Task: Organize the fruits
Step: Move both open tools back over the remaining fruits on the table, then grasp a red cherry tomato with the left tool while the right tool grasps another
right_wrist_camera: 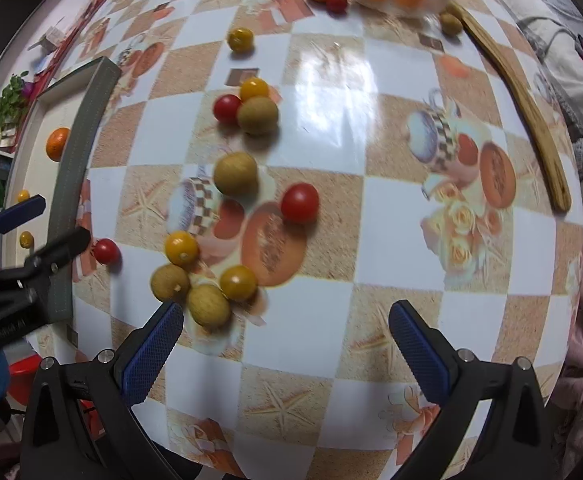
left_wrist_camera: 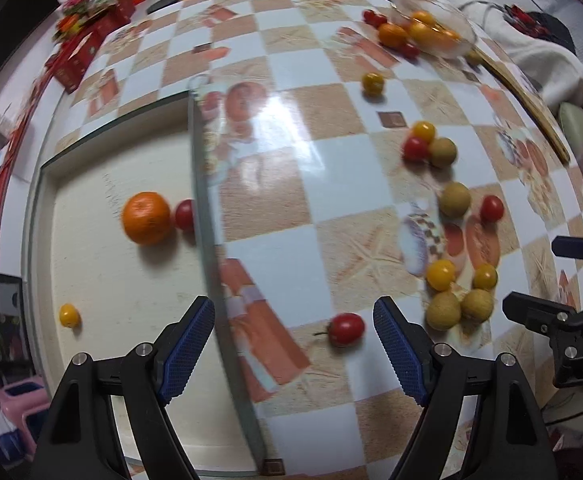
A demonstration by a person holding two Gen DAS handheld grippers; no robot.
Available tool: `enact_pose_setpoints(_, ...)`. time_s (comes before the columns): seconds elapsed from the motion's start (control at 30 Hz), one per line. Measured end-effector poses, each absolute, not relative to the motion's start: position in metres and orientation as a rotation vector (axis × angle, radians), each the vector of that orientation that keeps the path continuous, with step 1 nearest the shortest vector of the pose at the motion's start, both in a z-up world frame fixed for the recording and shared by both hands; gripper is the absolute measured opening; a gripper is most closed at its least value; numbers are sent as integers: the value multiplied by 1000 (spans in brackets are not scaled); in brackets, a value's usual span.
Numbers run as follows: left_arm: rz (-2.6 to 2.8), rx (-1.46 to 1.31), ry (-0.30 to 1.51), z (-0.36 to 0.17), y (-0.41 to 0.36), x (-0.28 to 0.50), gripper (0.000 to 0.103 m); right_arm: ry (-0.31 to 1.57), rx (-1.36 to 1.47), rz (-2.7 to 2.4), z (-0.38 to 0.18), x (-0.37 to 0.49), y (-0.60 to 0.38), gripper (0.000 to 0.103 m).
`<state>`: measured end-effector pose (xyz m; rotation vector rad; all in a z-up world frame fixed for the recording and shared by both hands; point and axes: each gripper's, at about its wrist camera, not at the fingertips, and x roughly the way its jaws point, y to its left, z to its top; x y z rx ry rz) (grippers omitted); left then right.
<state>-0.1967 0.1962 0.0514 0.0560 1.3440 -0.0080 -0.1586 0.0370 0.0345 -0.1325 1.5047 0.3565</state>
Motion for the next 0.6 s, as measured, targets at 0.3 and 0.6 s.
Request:
enact_pose_setpoints(0.3,-5,69,1368,35,179,-199,83,1466,-71,314,37,-141,23,103)
enact_pose_setpoints(0.6,3,65,1378,22,176,-193,82,1454,-133,335,24,-118,39,78)
